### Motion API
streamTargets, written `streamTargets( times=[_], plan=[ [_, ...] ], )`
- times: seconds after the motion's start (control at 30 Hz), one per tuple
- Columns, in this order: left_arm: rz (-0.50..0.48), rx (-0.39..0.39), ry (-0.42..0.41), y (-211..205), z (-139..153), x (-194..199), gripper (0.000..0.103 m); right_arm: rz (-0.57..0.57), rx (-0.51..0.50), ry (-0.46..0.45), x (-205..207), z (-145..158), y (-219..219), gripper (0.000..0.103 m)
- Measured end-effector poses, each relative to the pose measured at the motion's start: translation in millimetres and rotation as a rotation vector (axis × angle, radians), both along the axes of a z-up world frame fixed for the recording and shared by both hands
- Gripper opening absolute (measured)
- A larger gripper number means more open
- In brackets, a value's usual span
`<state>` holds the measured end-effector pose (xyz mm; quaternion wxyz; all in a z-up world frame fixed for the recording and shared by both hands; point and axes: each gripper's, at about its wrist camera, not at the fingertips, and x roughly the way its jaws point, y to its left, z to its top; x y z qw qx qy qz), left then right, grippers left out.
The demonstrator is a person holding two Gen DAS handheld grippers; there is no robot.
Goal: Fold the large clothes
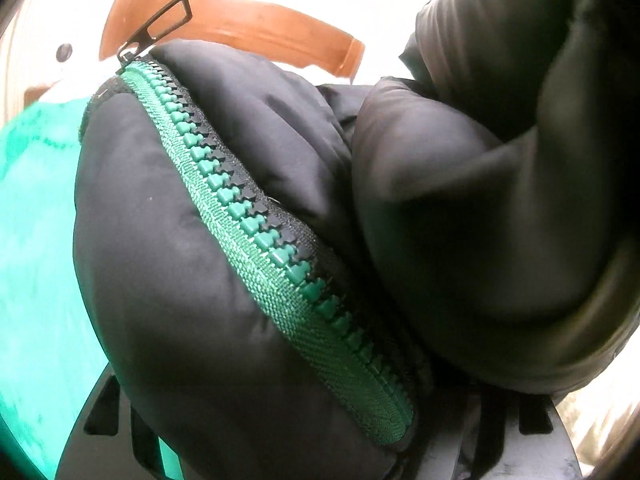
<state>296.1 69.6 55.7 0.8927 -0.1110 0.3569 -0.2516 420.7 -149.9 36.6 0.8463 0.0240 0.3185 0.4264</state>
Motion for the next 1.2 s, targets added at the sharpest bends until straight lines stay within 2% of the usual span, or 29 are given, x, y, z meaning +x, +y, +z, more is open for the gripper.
streamTargets(
  times=[0.13, 0.17, 0.2, 0.27, 0.3, 0.33, 0.37, 0.4, 0.43, 0.47, 0.5, 0.57, 0.6, 0.7, 0.77, 0.83, 0.9, 0.97, 1.0, 1.03, 1.13, 1.2],
  plan=[
    [0.012, 0.025, -0.012, -16.4, 15.0, 42.0, 0.067, -0.045, 0.011, 0.01, 38.6, 11.6, -13.7, 0.09],
    [0.02, 0.042, -0.011, -20.6, 11.6, 54.7, 0.072, -0.052, 0.014, 0.021, 48.4, 10.0, -16.3, 0.09],
    [0.034, 0.063, -0.005, -22.3, 5.7, 62.9, 0.084, -0.071, 0.021, 0.056, 59.4, 4.1, -17.5, 0.091],
    [0.111, 0.182, 0.047, -22.8, -28.2, 86.7, 0.103, -0.147, -0.002, 0.17, 85.4, -21.1, -27.3, 0.102],
    [0.161, 0.251, 0.118, -19.2, -58.9, 99.4, 0.103, -0.194, -0.039, 0.217, 95.5, -35.7, -29.1, 0.103],
    [0.199, 0.296, 0.215, -14.5, -89.3, 107.2, 0.101, -0.285, -0.118, 0.283, 105.9, -60.7, -31.4, 0.103],
    [0.234, 0.343, 0.297, -10.3, -116.0, 109.1, 0.094, -0.343, -0.178, 0.318, 107.9, -78.9, -32.3, 0.103],
    [0.252, 0.392, 0.346, -7.5, -138.9, 103.6, 0.08, -0.389, -0.229, 0.327, 103.9, -94.9, -33.2, 0.103],
    [0.237, 0.407, 0.341, -6.7, -150.0, 92.3, 0.079, -0.405, -0.239, 0.315, 94.4, -105.4, -34.8, 0.103],
    [0.23, 0.382, 0.3, -5.4, -149.2, 80.3, 0.08, -0.401, -0.222, 0.302, 82.7, -111.4, -36.7, 0.103],
    [0.257, 0.359, 0.241, -2.7, -140.7, 62.2, 0.087, -0.402, -0.21, 0.282, 69.6, -114.0, -38.5, 0.103],
    [0.33, 0.367, 0.155, -2.4, -120.5, 32.1, 0.098, -0.418, -0.218, 0.207, 48.8, -108.8, -40.5, 0.103],
    [0.35, 0.373, 0.115, 3.3, -111.5, 17.5, 0.098, -0.426, -0.223, 0.164, 34.2, -104.8, -41.8, 0.103],
    [0.437, 0.447, -0.044, -15.1, -73.7, -28.9, 0.102, -0.487, -0.219, 0.02, 6.5, -72.8, -36.5, 0.103],
    [0.519, 0.515, -0.154, -22.8, -47.4, -46.0, 0.103, -0.527, -0.193, -0.056, -8.4, -51.5, -42.5, 0.103],
    [0.561, 0.538, -0.227, -46.1, -25.9, -71.1, 0.103, -0.593, -0.142, -0.161, -44.5, -16.1, -41.1, 0.103],
    [0.574, 0.525, -0.26, -49.3, -6.0, -59.4, 0.103, -0.653, -0.097, -0.24, -73.4, 7.4, -49.4, 0.103],
    [0.582, 0.514, -0.284, -60.9, 10.1, -77.2, 0.103, -0.673, -0.09, -0.263, -85.1, 21.5, -49.2, 0.103],
    [0.594, 0.521, -0.297, -39.2, 12.8, -84.0, 0.103, -0.676, -0.093, -0.264, -87.9, 26.0, -48.7, 0.103],
    [0.606, 0.534, -0.312, -48.6, 17.0, -88.3, 0.103, -0.683, -0.093, -0.274, -98.4, 32.5, -47.5, 0.103],
    [0.627, 0.569, -0.362, -62.8, 29.5, -109.7, 0.103, -0.718, -0.052, -0.379, -129.0, 45.5, -51.2, 0.103],
    [0.632, 0.562, -0.381, -67.0, 37.2, -120.0, 0.103, -0.751, -0.019, -0.421, -143.6, 51.5, -53.9, 0.103]
  ],
)
